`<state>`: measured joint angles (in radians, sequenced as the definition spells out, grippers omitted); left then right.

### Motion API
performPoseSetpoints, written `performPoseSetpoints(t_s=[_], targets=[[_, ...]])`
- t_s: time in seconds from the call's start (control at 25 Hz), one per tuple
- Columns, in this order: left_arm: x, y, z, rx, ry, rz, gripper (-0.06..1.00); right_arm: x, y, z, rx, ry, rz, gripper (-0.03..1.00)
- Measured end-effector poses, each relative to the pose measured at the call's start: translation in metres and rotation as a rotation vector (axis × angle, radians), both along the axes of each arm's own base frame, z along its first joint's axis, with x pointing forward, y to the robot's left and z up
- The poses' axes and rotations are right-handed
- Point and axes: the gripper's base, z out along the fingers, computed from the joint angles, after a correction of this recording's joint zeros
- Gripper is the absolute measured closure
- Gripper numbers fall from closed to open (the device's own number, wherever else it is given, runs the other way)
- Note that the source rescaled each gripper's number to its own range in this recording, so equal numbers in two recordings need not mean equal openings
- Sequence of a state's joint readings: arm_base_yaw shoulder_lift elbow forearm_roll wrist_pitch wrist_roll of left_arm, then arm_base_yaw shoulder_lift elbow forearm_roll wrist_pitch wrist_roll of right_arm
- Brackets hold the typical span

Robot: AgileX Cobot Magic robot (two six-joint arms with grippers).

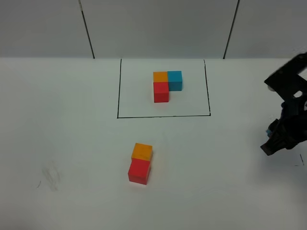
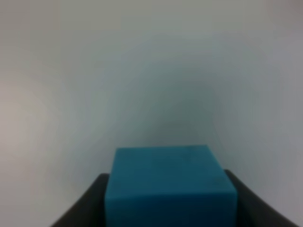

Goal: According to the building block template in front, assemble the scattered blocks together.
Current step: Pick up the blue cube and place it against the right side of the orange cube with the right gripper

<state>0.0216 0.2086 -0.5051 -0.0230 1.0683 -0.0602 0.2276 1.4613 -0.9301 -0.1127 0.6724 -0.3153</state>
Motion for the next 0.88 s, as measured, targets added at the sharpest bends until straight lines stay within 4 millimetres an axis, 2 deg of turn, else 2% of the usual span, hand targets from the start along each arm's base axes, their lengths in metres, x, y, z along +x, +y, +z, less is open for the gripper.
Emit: performPoseSetpoints(t_s=[0.2, 0.36, 0.88], targets=[[0.0, 0.0, 0.0, 0.0, 0.0, 0.0, 0.94, -0.005, 0.027, 0.004, -0.085, -0.017, 0.322, 0.37], [0.0, 0.0, 0.0, 0.0, 0.0, 0.0, 0.94, -0.007, 0.046, -0.004, -0.115, 0.002, 0.491, 0.37], [0.0, 0.0, 0.0, 0.0, 0.0, 0.0, 0.94, 0.019, 0.106, -0.031, -0.111, 0.051, 0.61, 0.37]])
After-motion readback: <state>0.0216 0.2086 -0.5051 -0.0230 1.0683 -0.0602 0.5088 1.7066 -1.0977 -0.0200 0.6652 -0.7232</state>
